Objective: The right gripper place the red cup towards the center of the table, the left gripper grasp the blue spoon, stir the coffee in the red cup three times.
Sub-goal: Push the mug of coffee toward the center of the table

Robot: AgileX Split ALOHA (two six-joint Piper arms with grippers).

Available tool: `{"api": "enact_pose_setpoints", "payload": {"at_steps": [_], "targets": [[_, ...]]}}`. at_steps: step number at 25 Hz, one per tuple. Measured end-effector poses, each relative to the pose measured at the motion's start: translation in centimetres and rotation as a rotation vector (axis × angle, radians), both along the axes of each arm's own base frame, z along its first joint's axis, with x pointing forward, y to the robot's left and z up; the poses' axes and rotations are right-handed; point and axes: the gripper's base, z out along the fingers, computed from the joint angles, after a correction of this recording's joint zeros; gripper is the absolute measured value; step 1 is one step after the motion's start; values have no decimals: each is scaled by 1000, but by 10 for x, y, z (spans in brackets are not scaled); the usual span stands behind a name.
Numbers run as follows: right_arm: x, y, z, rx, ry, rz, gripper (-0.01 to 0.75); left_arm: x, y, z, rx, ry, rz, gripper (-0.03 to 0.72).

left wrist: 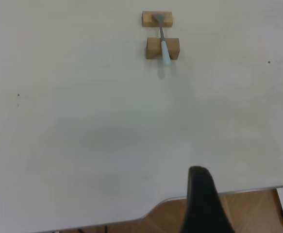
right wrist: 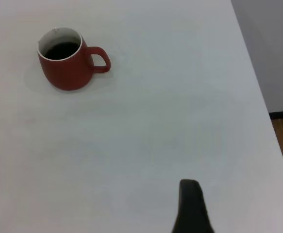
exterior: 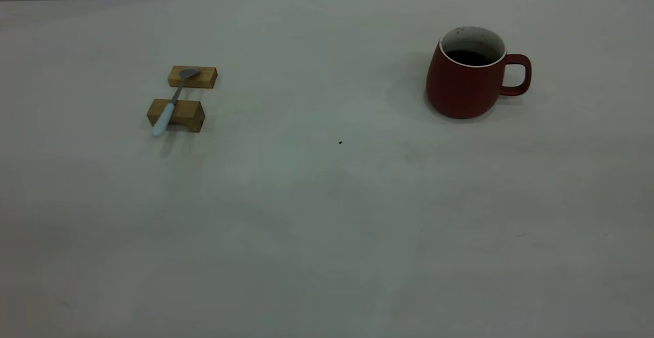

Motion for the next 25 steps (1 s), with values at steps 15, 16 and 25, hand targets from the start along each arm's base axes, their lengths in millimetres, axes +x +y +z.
{"api": "enact_pose_setpoints", "payload": {"at_steps": [15,16,25], "targets": [[19,4,9,-23,44,56,582,0,0,0,-1,0,1,533],[29,5,12,-31,51,65,582,0,0,0,-1,0,1,533],[141,19,-6,-50,199,175,582,0,0,0,-1,0,1,533]]}}
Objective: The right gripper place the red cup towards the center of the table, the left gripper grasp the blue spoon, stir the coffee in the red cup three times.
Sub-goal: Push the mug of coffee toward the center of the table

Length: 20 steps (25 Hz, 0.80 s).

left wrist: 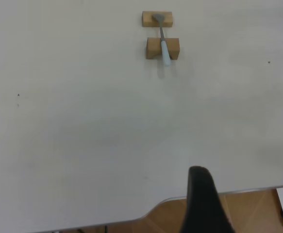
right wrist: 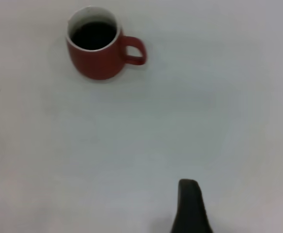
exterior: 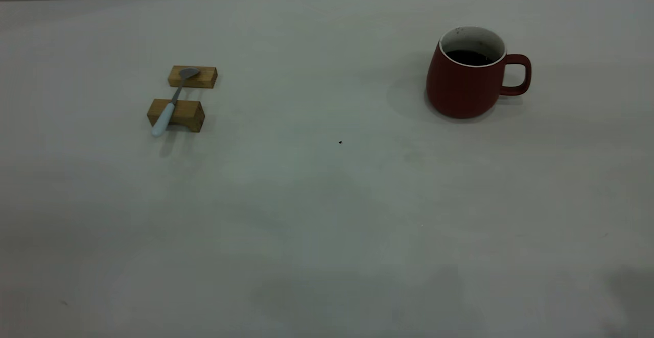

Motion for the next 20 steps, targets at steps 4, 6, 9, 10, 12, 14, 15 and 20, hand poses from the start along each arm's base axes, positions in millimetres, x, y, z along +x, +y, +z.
{"api": "enact_pose_setpoints", "payload": {"at_steps": [4,6,9,10,12,14,15,20], "targets": [[53,8,-13,-12,99,82,582,0,0,0,0,0,0,533],[82,12,-20,-27,153,135,582,0,0,0,0,0,0,533],[120,18,-34,-56,212,228,582,0,0,0,-1,0,1,533],[132,19,-40,-80,230,273,582,0,0,0,-1,0,1,533],[152,21,-54,-130,255,363,582,0,0,0,-1,0,1,533],[171,23,-71,-161,286,435,582,0,0,0,-1,0,1,533],[179,24,-77,-183,288,475,582,0,0,0,-1,0,1,533],[216,27,-122,-331,317,748,582,0,0,0,-1,0,1,533]]}}
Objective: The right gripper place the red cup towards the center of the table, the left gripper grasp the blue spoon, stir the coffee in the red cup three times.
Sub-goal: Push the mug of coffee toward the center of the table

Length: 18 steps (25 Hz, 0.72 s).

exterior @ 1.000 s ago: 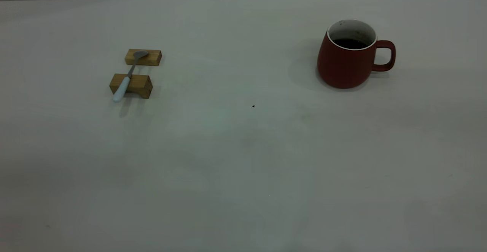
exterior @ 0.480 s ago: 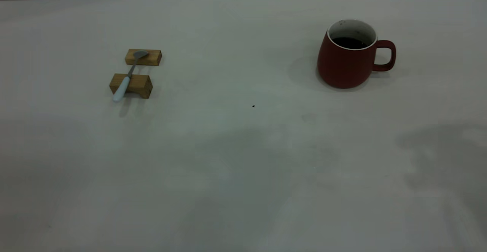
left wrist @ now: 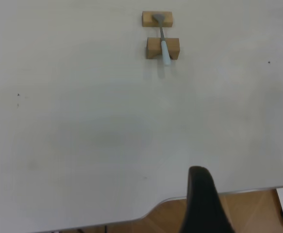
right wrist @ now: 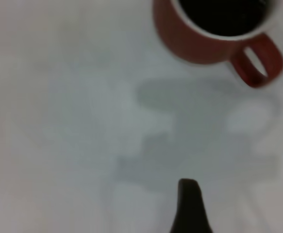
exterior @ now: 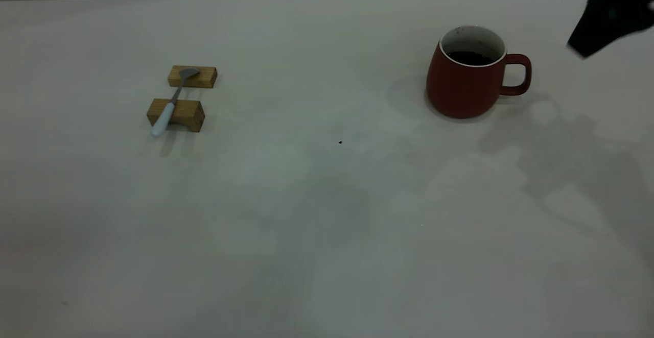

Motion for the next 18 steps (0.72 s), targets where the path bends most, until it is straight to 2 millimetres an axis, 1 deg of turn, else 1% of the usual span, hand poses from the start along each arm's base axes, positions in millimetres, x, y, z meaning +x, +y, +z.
{"api": "enact_pose_setpoints", "payload": {"at_steps": [1,3,5,6,8,11,14,18], "targets": [[6,0,-10,-25,4,72,582,0,0,0,0,0,0,533],[21,0,-22,-61,-12,192,582,0,0,0,0,0,0,533],[34,-2,-35,-72,-22,262,582,0,0,0,0,0,0,533],[40,-5,-38,-75,-36,288,582,0,0,0,0,0,0,533],[50,-11,-47,-78,-52,330,582,0,0,0,0,0,0,533],[63,-19,-54,-82,-91,382,582,0,0,0,0,0,0,533],[73,-21,-62,-69,-124,418,582,0,0,0,0,0,0,533],[80,-19,-79,-38,-145,448,582,0,0,0,0,0,0,533]]}}
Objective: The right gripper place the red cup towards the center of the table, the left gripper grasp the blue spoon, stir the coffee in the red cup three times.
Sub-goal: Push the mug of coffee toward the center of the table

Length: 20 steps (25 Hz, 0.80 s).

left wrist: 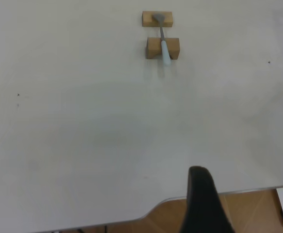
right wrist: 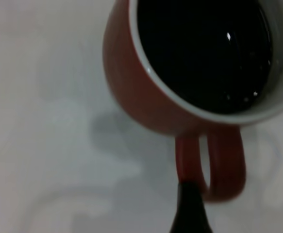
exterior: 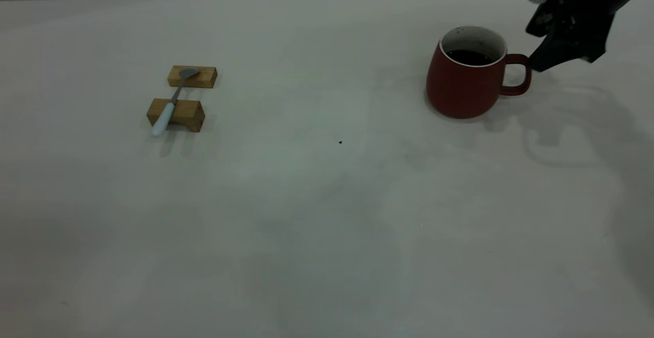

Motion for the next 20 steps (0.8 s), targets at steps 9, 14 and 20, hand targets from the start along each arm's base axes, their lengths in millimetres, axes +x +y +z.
{"api": "enact_pose_setpoints", "payload": {"at_steps": [9,14,20], "targets": [[7,5,-29,71,24,-37,582,0,0,0,1,0,-1,533],[4,21,-38,68,44,-2,582,0,0,0,1,-1,-1,533],[4,63,-42,59,29,80,563,0,0,0,1,-1,-1,533]]}}
